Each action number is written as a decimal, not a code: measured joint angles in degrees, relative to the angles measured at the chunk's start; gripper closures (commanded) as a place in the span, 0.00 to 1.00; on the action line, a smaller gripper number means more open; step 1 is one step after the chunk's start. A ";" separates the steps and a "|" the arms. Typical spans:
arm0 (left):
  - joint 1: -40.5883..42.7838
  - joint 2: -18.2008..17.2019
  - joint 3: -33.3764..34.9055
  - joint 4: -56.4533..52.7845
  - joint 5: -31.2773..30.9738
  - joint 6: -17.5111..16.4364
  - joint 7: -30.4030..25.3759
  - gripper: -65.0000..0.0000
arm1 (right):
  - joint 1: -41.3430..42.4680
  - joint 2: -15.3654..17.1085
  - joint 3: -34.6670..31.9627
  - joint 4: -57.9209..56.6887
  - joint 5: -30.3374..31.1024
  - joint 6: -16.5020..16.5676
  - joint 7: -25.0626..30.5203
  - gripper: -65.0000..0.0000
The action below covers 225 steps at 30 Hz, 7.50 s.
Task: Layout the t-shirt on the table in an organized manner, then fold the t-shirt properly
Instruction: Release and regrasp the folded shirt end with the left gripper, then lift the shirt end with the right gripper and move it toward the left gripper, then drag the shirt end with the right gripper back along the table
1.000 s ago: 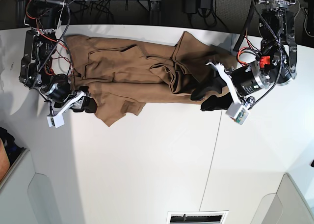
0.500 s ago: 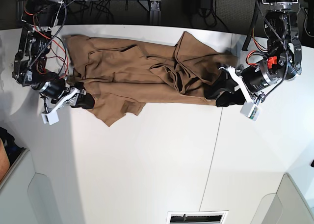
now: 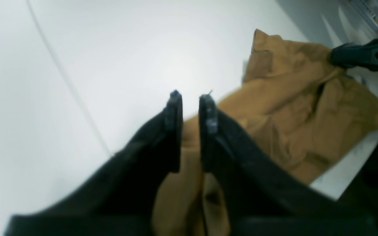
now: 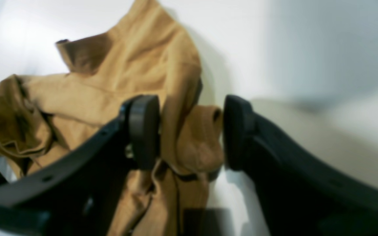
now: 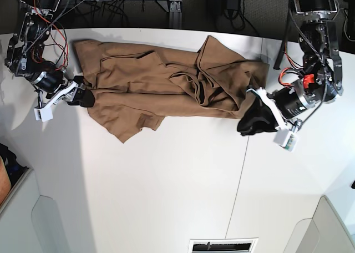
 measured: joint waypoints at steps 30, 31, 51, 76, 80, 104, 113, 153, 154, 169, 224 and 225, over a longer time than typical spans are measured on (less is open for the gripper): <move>6.86 4.28 19.39 1.29 16.04 0.02 -6.91 1.00 | 0.24 -0.24 0.00 0.00 0.17 0.00 -0.02 0.52; 6.86 4.72 19.71 1.20 17.00 0.02 -7.80 1.00 | 0.22 -0.24 0.00 0.00 0.17 0.00 -0.28 0.52; 2.36 1.44 16.87 3.37 3.74 0.04 -0.28 1.00 | 0.22 -0.59 0.02 5.18 -0.42 0.00 -1.22 0.52; 9.38 1.20 4.39 0.81 6.49 0.04 -1.16 1.00 | 1.75 -0.87 0.00 3.19 -4.85 -0.02 4.13 0.31; 9.38 1.22 4.42 0.81 6.29 0.04 -1.16 1.00 | 3.87 -0.87 -0.04 0.66 -5.51 -0.04 4.98 0.31; 9.40 1.20 4.46 0.79 6.47 0.04 -1.16 1.00 | 12.17 -1.01 -16.44 -12.20 -8.04 -0.46 5.92 1.00; 9.01 1.36 4.48 -8.28 6.69 0.13 -3.04 1.00 | 10.95 -1.01 -16.44 -1.49 -2.27 -0.33 -0.70 1.00; 0.26 2.78 9.62 -19.30 9.31 -0.85 -5.77 1.00 | -17.22 -0.39 -14.38 31.01 -2.10 0.63 0.20 0.63; -0.02 2.78 9.64 -19.30 9.62 -0.85 -5.64 1.00 | -17.20 -0.39 -14.27 32.04 -2.01 0.66 0.17 0.63; -0.35 2.78 9.70 -19.37 10.25 -0.83 -5.66 1.00 | -11.34 -2.29 -21.94 18.56 -17.29 0.00 8.00 1.00; -1.68 2.78 9.73 -19.41 12.31 -0.83 -5.62 1.00 | -10.91 -1.16 -13.53 25.27 -11.23 -0.87 4.13 1.00; -1.97 2.78 9.73 -19.41 12.66 -0.83 -5.62 1.00 | -10.91 -0.81 -13.53 25.27 -11.19 -0.87 4.00 1.00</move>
